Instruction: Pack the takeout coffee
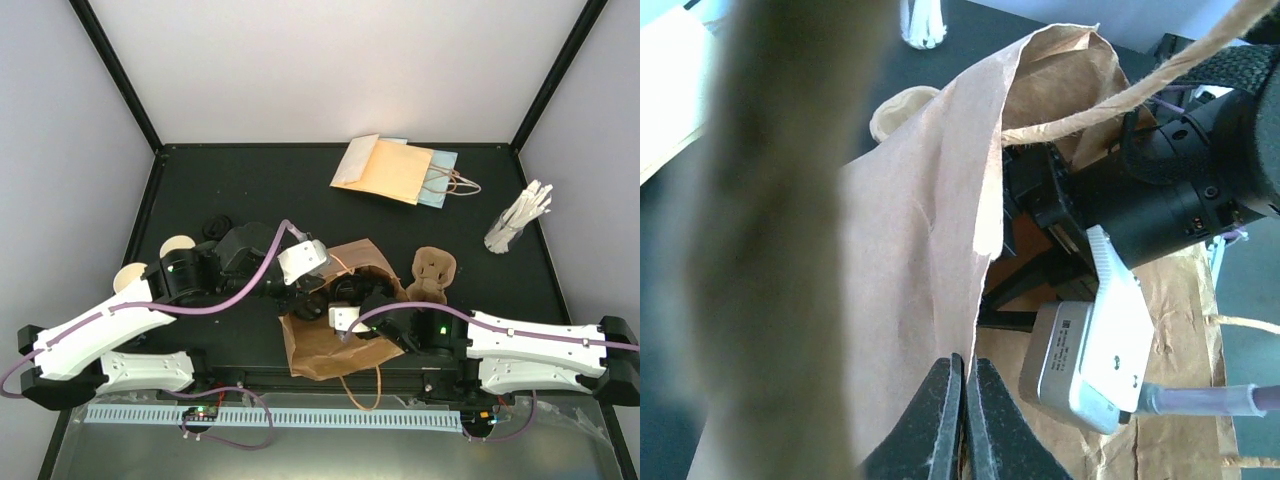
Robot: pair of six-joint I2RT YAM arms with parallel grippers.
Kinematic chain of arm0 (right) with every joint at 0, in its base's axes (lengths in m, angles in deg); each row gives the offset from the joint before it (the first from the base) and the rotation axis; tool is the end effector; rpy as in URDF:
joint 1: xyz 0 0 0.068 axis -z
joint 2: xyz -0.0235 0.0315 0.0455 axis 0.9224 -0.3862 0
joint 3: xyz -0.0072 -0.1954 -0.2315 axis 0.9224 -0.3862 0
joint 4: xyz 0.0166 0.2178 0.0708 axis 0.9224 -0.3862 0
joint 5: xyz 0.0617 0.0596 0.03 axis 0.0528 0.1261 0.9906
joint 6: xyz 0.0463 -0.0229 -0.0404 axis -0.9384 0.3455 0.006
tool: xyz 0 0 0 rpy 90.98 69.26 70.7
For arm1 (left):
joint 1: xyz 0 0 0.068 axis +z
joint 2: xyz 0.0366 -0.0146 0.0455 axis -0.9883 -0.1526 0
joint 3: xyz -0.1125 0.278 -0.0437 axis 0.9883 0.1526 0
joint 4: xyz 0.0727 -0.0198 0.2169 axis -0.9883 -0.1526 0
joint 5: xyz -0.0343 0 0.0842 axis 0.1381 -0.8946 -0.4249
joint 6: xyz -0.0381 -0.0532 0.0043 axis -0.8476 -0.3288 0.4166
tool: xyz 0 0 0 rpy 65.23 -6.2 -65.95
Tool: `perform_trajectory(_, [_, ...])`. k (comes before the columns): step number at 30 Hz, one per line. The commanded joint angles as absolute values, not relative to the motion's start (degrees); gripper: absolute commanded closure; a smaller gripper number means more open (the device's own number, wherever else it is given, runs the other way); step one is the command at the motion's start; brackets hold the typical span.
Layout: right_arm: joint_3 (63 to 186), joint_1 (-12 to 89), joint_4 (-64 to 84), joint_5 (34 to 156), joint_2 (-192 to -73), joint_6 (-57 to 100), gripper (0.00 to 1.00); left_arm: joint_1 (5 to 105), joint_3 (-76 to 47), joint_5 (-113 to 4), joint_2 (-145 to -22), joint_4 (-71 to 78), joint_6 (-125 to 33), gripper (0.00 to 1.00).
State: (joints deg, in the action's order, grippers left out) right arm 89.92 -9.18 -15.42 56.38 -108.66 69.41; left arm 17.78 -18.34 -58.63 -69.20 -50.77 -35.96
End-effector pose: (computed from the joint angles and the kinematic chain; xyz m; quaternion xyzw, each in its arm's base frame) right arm 0.0648 0.1552 0.2823 -0.6949 0.5511 -0.1133 0.4479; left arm 0.0701 -0.1478 0.4089 0.4746 0.7572 -0.2658 0.3616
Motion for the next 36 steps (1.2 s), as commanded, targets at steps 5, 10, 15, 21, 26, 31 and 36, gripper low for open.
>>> perform_trajectory(5, [89.57, -9.35, -12.78, 54.79, -109.04, 70.43, 0.59, 17.07, -17.78, -53.26, -65.73, -47.99, -37.88, 0.99])
perform_trajectory(10, [89.97, -9.52, -14.46, 59.26, -109.42, 69.89, 0.59, 17.12, -16.37, -53.69, -65.48, -47.92, -38.44, 0.98])
perform_trajectory(15, [88.92, -9.47, -15.71, 61.27, -110.04, 69.15, 0.60, 17.13, -16.23, -53.51, -65.49, -47.62, -38.90, 0.99])
perform_trajectory(21, [88.55, -9.78, -15.47, 61.98, -112.45, 67.32, 0.60, 17.06, -16.05, -54.63, -65.78, -47.07, -39.63, 0.98])
perform_trajectory(26, [89.80, -11.28, -15.92, 59.64, -113.20, 65.00, 0.61, 17.00, -15.78, -54.89, -67.34, -44.99, -41.11, 0.99])
perform_trajectory(31, [92.25, -12.89, -18.27, 56.05, -113.86, 62.10, 0.61, 16.81, -16.03, -54.67, -68.85, -43.16, -41.19, 0.98])
perform_trajectory(36, [95.60, -14.66, -20.19, 54.19, -115.75, 58.62, 0.61, 16.73, -15.75, -54.42, -68.87, -42.07, -41.15, 0.98])
